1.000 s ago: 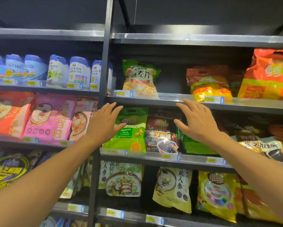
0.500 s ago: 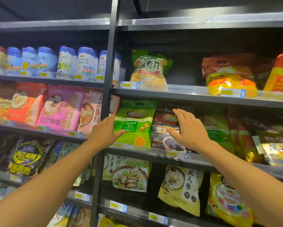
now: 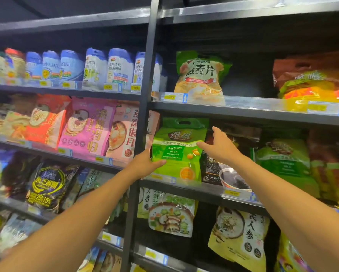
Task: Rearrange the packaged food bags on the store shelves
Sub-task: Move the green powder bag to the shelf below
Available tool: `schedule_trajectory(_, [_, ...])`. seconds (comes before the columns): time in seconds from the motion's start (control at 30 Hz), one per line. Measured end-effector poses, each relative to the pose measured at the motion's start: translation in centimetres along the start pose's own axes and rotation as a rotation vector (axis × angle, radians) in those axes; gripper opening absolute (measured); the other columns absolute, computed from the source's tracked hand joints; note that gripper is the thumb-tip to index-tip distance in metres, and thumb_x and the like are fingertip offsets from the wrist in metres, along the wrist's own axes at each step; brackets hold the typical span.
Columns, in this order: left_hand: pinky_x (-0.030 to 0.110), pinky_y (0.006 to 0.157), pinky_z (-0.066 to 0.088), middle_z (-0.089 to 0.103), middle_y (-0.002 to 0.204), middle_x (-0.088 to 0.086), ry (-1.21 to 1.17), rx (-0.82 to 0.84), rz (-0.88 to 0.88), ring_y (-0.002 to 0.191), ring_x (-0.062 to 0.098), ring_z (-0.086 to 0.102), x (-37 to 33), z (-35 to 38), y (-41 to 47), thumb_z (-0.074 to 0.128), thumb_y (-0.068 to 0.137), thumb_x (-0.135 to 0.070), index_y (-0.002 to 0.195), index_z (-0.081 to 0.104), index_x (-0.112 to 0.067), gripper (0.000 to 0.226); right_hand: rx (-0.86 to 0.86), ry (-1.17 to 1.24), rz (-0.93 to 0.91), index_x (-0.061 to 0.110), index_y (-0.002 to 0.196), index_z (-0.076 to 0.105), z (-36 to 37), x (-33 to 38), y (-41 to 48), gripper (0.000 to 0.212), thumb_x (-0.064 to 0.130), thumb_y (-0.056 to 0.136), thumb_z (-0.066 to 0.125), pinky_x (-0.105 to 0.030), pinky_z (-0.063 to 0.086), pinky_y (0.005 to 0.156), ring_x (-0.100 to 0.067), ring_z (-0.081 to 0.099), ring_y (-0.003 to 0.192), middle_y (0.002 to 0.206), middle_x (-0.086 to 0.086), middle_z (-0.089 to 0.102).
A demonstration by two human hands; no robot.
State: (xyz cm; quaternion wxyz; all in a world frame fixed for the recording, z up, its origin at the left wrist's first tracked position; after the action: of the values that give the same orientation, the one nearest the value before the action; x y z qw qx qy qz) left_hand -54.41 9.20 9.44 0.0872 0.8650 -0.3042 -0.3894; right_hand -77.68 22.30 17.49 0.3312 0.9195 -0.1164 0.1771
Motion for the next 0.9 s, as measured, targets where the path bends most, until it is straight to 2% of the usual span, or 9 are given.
schedule_trajectory(0.1, [0.034,0.104,0.049,0.064,0.142,0.003,-0.012,0.043,0.004,0.126,0.025,0.062,0.7,0.4,1.9,0.070,0.084,-0.068,0.154,0.043,-0.020,0.089,0.001,0.062,0.033,0.007,0.152,0.033,1.3,0.2,1.3,0.077,0.040,0.095,0.070,-0.040,0.045,0.100,-0.032,0.050,0.136,0.152,-0.016,0.046])
schedule_trajectory(0.2, [0.037,0.100,0.053,0.069,0.127,-0.003,-0.021,0.103,-0.019,0.111,0.017,0.065,2.9,1.5,5.1,0.077,0.071,-0.076,0.138,0.056,-0.019,0.090,0.040,0.083,0.120,0.005,0.151,0.032,2.6,-0.1,2.7,0.080,0.043,0.093,0.072,-0.041,0.053,0.098,-0.032,0.058,0.125,0.146,-0.016,0.053])
schedule_trajectory(0.3, [0.038,0.101,0.055,0.067,0.133,-0.004,-0.036,0.139,-0.016,0.116,0.017,0.066,3.5,2.3,6.7,0.082,0.037,-0.091,0.145,0.047,-0.020,0.134,0.094,0.124,0.233,0.003,0.152,0.027,3.7,-0.4,3.9,0.087,0.046,0.091,0.072,-0.044,0.063,0.081,-0.033,0.062,0.116,0.147,-0.016,0.049])
schedule_trajectory(0.33, [0.038,0.103,0.054,0.064,0.138,0.000,-0.042,0.157,-0.028,0.120,0.020,0.065,3.6,2.7,7.1,0.085,0.037,-0.086,0.150,0.041,-0.017,0.139,0.104,0.143,0.261,0.003,0.151,0.029,4.1,-0.4,4.1,0.084,0.044,0.092,0.072,-0.040,0.063,0.073,-0.033,0.061,0.117,0.146,-0.016,0.049])
schedule_trajectory(0.5, [0.043,0.106,0.053,0.063,0.138,0.004,-0.103,0.159,-0.035,0.123,0.024,0.062,2.4,2.7,6.2,0.093,0.055,-0.060,0.148,0.036,-0.008,0.121,0.157,0.273,0.369,0.009,0.126,0.057,6.1,-0.7,4.5,0.046,0.038,0.093,0.073,-0.042,0.065,0.069,-0.024,0.072,0.097,0.120,-0.011,0.069])
schedule_trajectory(0.57, [0.044,0.106,0.053,0.065,0.133,0.000,-0.132,0.151,-0.022,0.120,0.022,0.064,2.7,3.0,6.4,0.095,0.063,-0.051,0.142,0.038,-0.012,0.105,0.145,0.310,0.382,0.010,0.127,0.055,6.6,-0.7,4.4,0.044,0.034,0.094,0.073,-0.037,0.062,0.059,-0.020,0.071,0.089,0.119,-0.010,0.069])
schedule_trajectory(0.7, [0.048,0.104,0.054,0.068,0.127,-0.006,-0.183,0.080,0.025,0.116,0.020,0.067,2.9,3.1,6.1,0.089,0.047,-0.066,0.141,0.042,-0.021,0.115,0.097,0.356,0.368,0.011,0.124,0.051,6.8,-0.2,4.0,0.039,0.027,0.096,0.072,-0.036,0.057,0.057,-0.024,0.068,0.098,0.121,-0.009,0.064])
schedule_trajectory(0.8, [0.045,0.105,0.052,0.067,0.129,-0.007,-0.200,0.031,0.070,0.118,0.019,0.064,2.2,2.6,5.3,0.092,0.072,-0.044,0.141,0.046,-0.023,0.086,0.073,0.388,0.358,0.012,0.127,0.049,6.5,0.1,4.1,0.042,0.024,0.095,0.073,-0.036,0.057,0.058,-0.027,0.068,0.103,0.124,-0.009,0.062])
schedule_trajectory(0.9, [0.040,0.104,0.051,0.068,0.127,-0.007,-0.253,-0.023,0.108,0.118,0.018,0.064,1.4,2.2,5.2,0.090,0.078,-0.037,0.132,0.051,-0.024,0.068,0.008,0.350,0.301,0.010,0.127,0.052,5.5,0.8,4.5,0.041,0.022,0.094,0.074,-0.040,0.058,0.070,-0.028,0.066,0.105,0.125,-0.011,0.063])
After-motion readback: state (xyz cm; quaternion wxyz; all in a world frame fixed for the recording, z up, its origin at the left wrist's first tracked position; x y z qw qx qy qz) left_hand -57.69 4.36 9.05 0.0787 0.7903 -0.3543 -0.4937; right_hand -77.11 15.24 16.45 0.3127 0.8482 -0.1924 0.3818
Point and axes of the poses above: each hand's wrist, its own y-axis towards the middle knuckle, its own z-axis out of the palm, x = y × z, the point moved 3 cm from there along y, towards the middle knuckle
